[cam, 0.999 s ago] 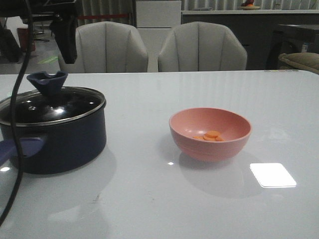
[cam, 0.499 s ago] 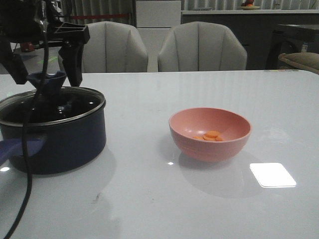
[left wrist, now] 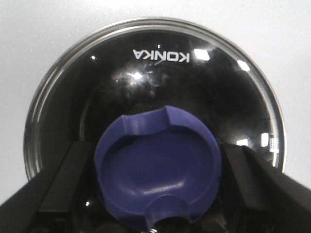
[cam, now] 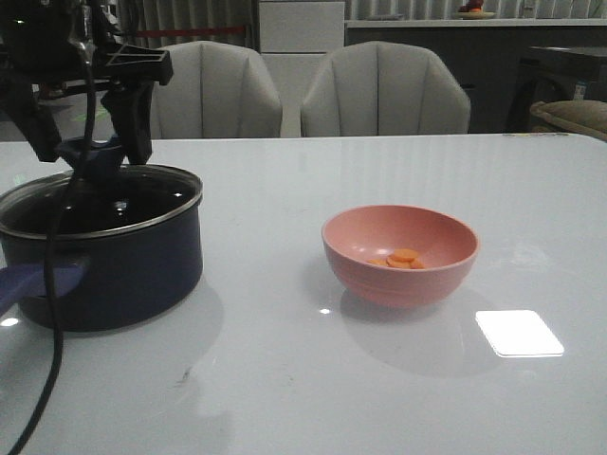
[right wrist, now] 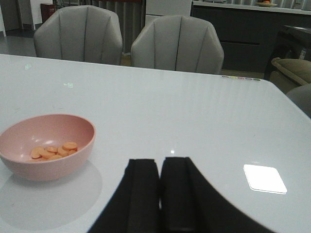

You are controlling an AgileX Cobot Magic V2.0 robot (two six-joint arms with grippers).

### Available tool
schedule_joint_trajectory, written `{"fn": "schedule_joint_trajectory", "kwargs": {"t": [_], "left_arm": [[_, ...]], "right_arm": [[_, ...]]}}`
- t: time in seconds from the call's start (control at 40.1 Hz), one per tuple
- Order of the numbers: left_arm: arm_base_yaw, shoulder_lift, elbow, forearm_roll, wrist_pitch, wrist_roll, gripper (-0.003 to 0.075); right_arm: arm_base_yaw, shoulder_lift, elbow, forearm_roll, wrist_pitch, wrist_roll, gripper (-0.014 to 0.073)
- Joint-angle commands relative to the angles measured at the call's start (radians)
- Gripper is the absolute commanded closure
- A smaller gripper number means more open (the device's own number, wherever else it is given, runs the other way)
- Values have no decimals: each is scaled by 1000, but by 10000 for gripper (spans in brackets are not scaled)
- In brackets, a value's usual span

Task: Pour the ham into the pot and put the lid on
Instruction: 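Lower the left gripper onto the blue lid knob and close, then lift the glass lid off the pot with the left gripper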

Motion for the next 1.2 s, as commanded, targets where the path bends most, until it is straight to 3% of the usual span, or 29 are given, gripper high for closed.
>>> {"fn": "schedule_joint_trajectory", "kwargs": {"t": [0.0, 1.173], "left_arm": [[-5, -25, -28, -8, -24, -10, 306], [-5, -67, -39, 25, -28, -10, 316]], "right_arm": [[-5, -21, -6, -10, -89, -3, 444], [-5, -21, -6, -10, -89, -3, 444]]}}
